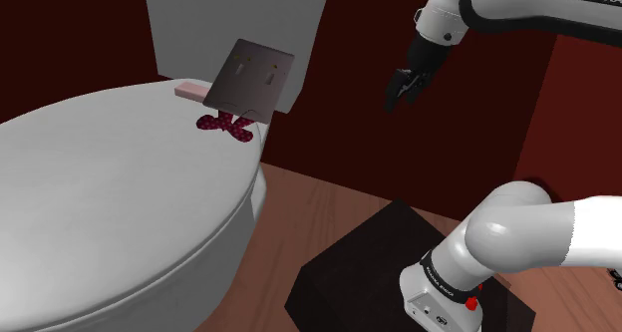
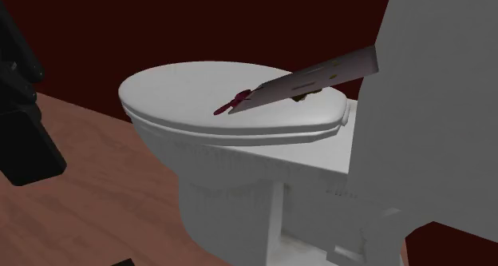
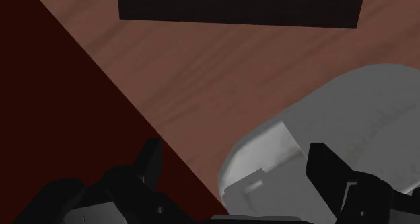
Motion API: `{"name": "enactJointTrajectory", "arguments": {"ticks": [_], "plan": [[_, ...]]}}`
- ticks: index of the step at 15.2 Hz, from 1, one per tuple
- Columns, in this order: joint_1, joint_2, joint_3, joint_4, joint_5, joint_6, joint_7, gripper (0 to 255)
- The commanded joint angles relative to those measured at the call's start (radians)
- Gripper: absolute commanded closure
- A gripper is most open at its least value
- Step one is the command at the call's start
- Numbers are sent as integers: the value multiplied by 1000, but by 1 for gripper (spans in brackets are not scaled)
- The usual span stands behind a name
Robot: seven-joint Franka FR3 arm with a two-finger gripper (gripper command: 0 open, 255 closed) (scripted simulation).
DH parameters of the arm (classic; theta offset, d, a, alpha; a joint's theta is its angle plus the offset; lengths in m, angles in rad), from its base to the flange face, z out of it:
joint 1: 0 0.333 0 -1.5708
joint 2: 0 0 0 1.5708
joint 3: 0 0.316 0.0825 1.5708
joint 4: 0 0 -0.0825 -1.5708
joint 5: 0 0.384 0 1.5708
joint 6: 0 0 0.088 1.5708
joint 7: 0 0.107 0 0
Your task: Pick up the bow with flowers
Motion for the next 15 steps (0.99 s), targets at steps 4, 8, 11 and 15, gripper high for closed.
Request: {"name": "enactJointTrajectory", "arguments": {"ticks": [4,8,11,15], "plan": [[35,85,-77,6,103,103,-59,0],[102,211,-179,33,268,219,-166,0],[164,312,-256,71,417,277,-271,0],[252,456,-356,147,648,300,-435,0]]}}
